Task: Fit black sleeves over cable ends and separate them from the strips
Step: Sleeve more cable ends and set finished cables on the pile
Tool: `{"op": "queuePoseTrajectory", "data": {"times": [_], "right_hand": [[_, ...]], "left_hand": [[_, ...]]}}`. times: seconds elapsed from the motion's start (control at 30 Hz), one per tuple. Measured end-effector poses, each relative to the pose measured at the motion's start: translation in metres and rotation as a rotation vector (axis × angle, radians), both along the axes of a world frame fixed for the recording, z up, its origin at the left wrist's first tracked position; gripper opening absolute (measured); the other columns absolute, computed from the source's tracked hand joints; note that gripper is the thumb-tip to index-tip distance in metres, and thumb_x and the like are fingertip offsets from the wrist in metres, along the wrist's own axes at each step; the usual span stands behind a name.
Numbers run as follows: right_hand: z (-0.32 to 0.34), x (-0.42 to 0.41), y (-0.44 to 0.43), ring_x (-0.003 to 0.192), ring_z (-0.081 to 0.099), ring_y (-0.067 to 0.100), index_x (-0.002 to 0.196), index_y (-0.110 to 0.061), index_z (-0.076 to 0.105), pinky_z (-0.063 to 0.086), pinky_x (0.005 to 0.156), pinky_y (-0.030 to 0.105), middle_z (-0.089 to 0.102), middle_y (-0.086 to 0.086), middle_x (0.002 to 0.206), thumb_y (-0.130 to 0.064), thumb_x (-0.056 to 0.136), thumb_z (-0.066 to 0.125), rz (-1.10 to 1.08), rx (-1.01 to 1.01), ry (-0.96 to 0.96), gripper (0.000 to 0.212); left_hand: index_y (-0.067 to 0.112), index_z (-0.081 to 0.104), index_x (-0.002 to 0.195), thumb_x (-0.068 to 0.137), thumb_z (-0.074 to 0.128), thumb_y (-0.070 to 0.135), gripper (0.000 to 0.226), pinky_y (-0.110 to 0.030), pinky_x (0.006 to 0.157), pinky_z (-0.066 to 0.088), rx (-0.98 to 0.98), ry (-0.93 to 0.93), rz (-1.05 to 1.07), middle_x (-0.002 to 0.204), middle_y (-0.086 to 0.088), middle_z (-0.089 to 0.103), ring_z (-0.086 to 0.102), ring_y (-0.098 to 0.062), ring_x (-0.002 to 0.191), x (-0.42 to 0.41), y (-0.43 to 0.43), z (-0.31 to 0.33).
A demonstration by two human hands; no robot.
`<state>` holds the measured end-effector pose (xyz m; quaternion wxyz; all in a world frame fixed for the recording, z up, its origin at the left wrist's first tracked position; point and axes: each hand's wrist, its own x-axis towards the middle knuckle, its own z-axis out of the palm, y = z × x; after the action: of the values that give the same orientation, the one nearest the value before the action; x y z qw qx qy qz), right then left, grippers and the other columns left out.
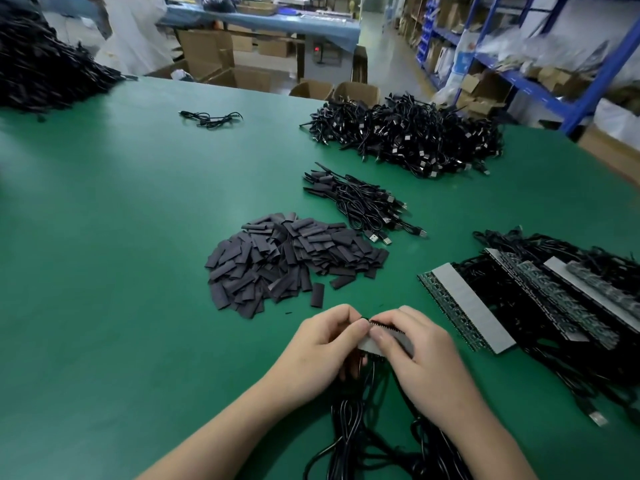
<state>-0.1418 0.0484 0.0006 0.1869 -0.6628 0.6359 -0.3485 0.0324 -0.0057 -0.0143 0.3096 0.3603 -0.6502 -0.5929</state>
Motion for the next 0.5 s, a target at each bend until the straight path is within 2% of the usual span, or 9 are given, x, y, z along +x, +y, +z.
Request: {"op": "queuePoseTrajectory", "data": {"times": [0.1, 0.2, 0.3, 0.4, 0.5], "right_hand": [[-0.0048, -0.0031, -0.0005, 0.092, 0.064, 0.008, 0.094, -0.031, 0.070, 0.053, 0.079, 0.038, 0.063, -0.016, 0.090, -0.030, 0.099, 0.063, -0.007, 0.012, -0.058, 0.009], [-0.0050, -0.0037, -0.0011, 0.090, 0.065, 0.008, 0.091, -0.031, 0.071, 0.052, 0.077, 0.032, 0.065, -0.016, 0.089, -0.030, 0.098, 0.062, -0.023, 0.016, -0.095, 0.011], [-0.0047, -0.0050, -0.0003, 0.089, 0.067, 0.008, 0.089, -0.031, 0.073, 0.051, 0.076, 0.025, 0.067, -0.014, 0.088, -0.020, 0.097, 0.068, -0.008, 0.045, -0.172, 0.015], [-0.0024, -0.0061, 0.0006, 0.089, 0.068, 0.009, 0.090, -0.029, 0.076, 0.052, 0.076, 0.024, 0.069, -0.011, 0.088, -0.022, 0.097, 0.070, 0.014, 0.093, -0.256, 0.012], [-0.0006, -0.0053, 0.0009, 0.089, 0.068, 0.010, 0.089, -0.025, 0.077, 0.052, 0.078, 0.023, 0.070, -0.009, 0.087, -0.021, 0.096, 0.071, 0.021, 0.108, -0.330, 0.010]], "left_hand": [[0.019, 0.060, 0.080, 0.106, 0.053, 0.035, 0.032, -0.021, 0.052, 0.042, -0.052, -0.058, 0.037, 0.058, 0.002, 0.061, 0.054, -0.011, 0.048, -0.0040, 0.0025, 0.0003], [0.009, 0.057, 0.078, 0.106, 0.053, 0.039, 0.042, -0.020, 0.052, 0.039, -0.118, -0.131, 0.048, 0.056, 0.002, 0.059, 0.051, -0.006, 0.048, -0.0061, 0.0026, 0.0009], [0.014, 0.057, 0.075, 0.107, 0.052, 0.036, 0.040, -0.019, 0.052, 0.039, -0.103, -0.107, 0.019, 0.056, 0.004, 0.060, 0.053, -0.007, 0.048, -0.0056, 0.0030, 0.0016], [0.021, 0.057, 0.071, 0.108, 0.050, 0.033, 0.039, -0.020, 0.052, 0.039, -0.115, -0.095, -0.003, 0.056, 0.002, 0.060, 0.053, -0.008, 0.049, -0.0039, 0.0034, 0.0013], [0.014, 0.054, 0.072, 0.108, 0.049, 0.033, 0.041, -0.021, 0.052, 0.039, -0.115, -0.096, -0.007, 0.056, 0.000, 0.062, 0.052, -0.009, 0.049, -0.0036, 0.0043, 0.0011]]}}
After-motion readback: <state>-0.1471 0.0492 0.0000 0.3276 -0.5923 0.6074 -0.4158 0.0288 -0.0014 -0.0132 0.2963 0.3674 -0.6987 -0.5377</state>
